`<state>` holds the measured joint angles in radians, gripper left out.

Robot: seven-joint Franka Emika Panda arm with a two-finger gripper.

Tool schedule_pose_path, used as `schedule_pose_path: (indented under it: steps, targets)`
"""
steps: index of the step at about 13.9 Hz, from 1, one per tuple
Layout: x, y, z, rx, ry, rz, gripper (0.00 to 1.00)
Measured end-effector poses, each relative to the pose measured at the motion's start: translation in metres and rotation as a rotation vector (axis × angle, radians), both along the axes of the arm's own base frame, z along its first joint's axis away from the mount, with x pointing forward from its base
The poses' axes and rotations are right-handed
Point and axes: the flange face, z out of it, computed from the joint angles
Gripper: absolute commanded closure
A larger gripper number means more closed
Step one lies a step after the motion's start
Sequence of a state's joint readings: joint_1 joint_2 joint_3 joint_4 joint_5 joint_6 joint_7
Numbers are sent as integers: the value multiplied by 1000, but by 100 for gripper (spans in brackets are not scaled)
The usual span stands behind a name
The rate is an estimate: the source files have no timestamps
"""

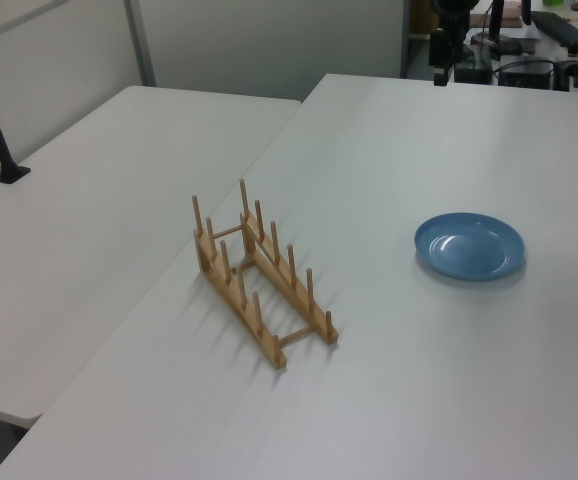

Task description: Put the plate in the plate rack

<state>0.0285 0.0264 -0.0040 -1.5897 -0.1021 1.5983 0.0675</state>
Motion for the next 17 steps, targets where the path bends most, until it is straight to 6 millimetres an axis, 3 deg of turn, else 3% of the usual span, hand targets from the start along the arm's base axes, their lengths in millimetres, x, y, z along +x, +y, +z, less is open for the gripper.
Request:
schedule_pose_path:
  steps: [6,17]
  targets:
    - [0,-14,1,0,-2,-25,0]
    - [0,-14,1,0,-2,-25,0]
